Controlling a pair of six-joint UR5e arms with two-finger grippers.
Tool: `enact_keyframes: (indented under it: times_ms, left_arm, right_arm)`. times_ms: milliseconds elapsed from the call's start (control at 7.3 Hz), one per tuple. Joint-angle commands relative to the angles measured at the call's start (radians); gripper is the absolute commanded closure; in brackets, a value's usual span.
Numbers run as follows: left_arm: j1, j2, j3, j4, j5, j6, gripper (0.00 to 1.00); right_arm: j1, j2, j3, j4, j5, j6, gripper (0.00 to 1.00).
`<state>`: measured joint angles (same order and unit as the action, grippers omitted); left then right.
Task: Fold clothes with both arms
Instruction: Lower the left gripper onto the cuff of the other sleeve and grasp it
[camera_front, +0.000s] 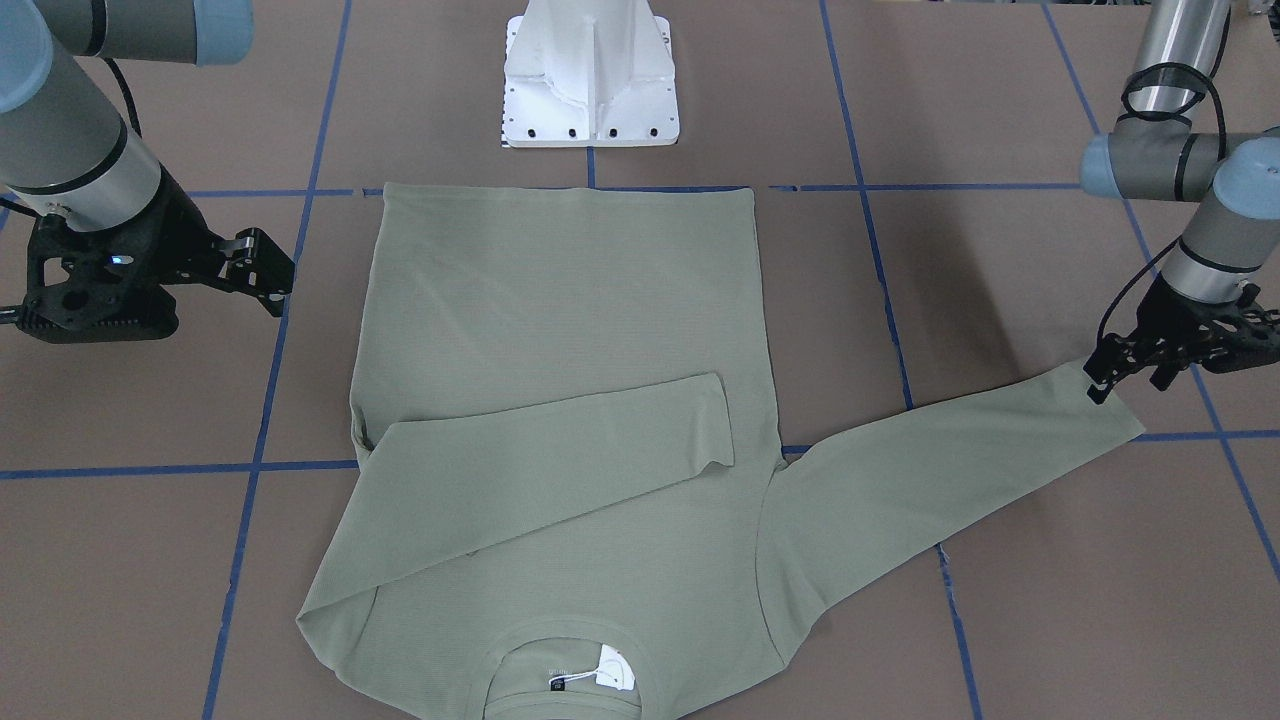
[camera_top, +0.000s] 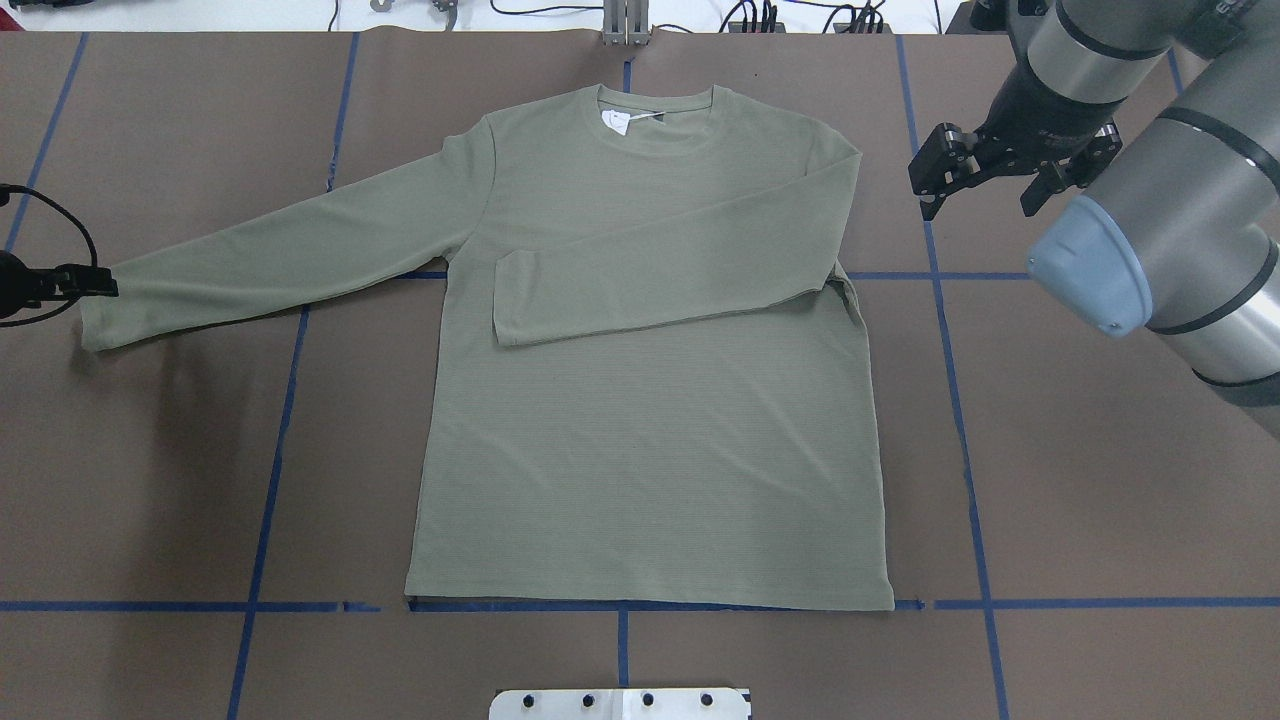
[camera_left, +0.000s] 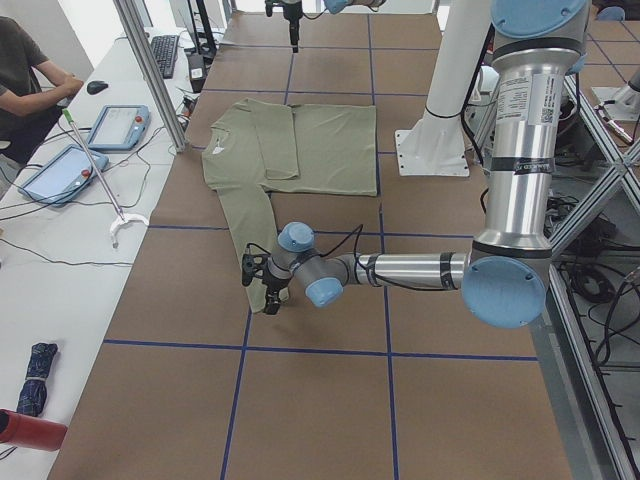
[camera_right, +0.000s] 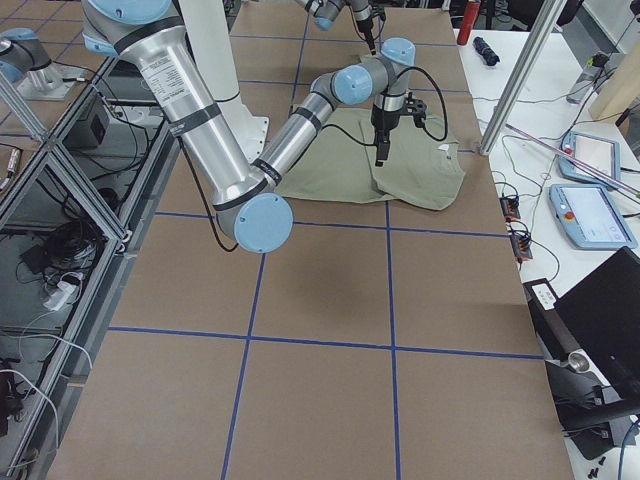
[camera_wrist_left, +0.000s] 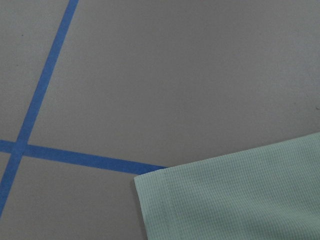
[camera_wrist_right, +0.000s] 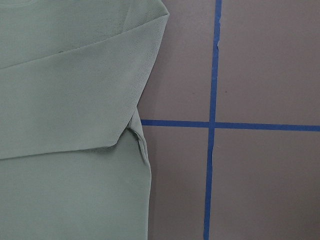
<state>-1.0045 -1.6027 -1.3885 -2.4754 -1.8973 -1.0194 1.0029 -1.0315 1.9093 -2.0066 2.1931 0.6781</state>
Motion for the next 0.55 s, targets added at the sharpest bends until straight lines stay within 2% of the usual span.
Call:
enact_keyframes:
  times_ms: [0, 411]
  left_arm:
    - [0.004, -0.003, 0.011, 0.000, 0.006, 0.001, 0.00]
    - [0.020, -0.003, 0.020, 0.000, 0.006, -0.001, 0.00]
  right_arm:
    - [-0.001, -0.001, 0.001, 0.000, 0.000, 0.001, 0.00]
    - [-0.001, -0.001, 0.001, 0.000, 0.000, 0.001, 0.00]
